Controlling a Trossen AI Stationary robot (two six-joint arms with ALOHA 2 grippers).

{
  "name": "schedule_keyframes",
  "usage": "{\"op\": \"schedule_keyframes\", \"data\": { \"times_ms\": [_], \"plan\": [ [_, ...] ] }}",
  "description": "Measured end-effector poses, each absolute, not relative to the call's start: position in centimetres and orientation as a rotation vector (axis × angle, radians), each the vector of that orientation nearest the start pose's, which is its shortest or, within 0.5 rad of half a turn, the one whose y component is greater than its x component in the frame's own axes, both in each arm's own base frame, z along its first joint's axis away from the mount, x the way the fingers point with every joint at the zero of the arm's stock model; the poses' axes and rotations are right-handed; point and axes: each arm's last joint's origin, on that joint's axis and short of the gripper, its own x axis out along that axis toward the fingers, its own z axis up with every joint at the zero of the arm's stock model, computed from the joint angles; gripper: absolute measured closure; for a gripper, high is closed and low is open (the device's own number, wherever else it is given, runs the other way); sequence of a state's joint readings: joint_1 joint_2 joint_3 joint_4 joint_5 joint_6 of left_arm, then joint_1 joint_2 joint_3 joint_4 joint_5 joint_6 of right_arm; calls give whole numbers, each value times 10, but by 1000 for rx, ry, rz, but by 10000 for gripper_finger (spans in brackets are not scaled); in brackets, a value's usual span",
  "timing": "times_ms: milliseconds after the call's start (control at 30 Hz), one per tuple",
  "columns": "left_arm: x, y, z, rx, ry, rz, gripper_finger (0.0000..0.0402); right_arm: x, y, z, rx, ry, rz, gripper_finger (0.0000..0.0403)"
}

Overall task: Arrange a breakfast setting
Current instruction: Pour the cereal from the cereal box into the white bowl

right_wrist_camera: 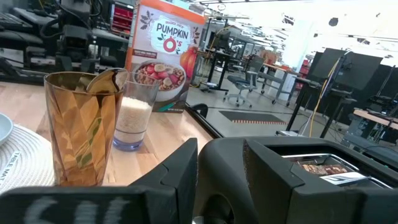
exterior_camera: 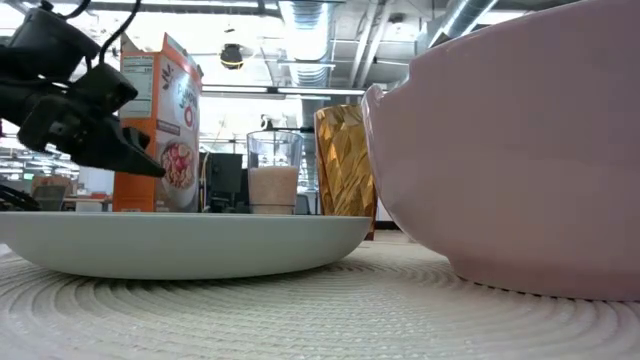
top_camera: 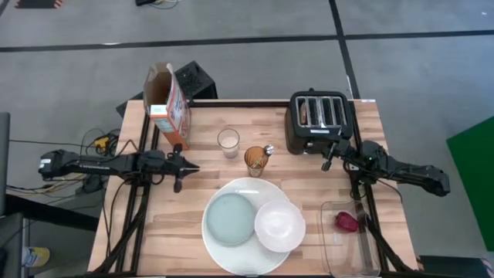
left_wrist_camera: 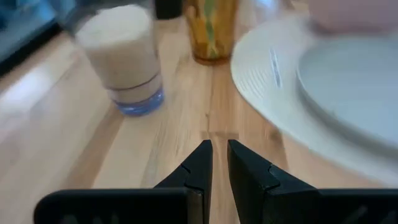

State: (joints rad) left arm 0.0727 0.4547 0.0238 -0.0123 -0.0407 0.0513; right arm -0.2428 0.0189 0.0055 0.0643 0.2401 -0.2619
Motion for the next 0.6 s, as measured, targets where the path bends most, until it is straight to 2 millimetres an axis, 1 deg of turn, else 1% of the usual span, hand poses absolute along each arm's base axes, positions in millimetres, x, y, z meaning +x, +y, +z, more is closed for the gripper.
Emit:
{"op": "schedule_keyframes", "data": {
  "times_ms": [133,233,300,433,600],
  "plan": [
    [118,10,129,231,464,55,365,93,-30,170,-257,12,-487,252],
    [118,10,130,284,461,45,365,93,-30,170,-257,12,-487,252],
    [118,10,130,279,458,47,365,93,-30,170,-257,12,-487,252],
    [118,9,129,165,460,56,365,93,-30,170,-257,12,-487,252],
    [118,9,129,100,456,49,365,93,-30,170,-257,12,-487,252]
  ]
}}
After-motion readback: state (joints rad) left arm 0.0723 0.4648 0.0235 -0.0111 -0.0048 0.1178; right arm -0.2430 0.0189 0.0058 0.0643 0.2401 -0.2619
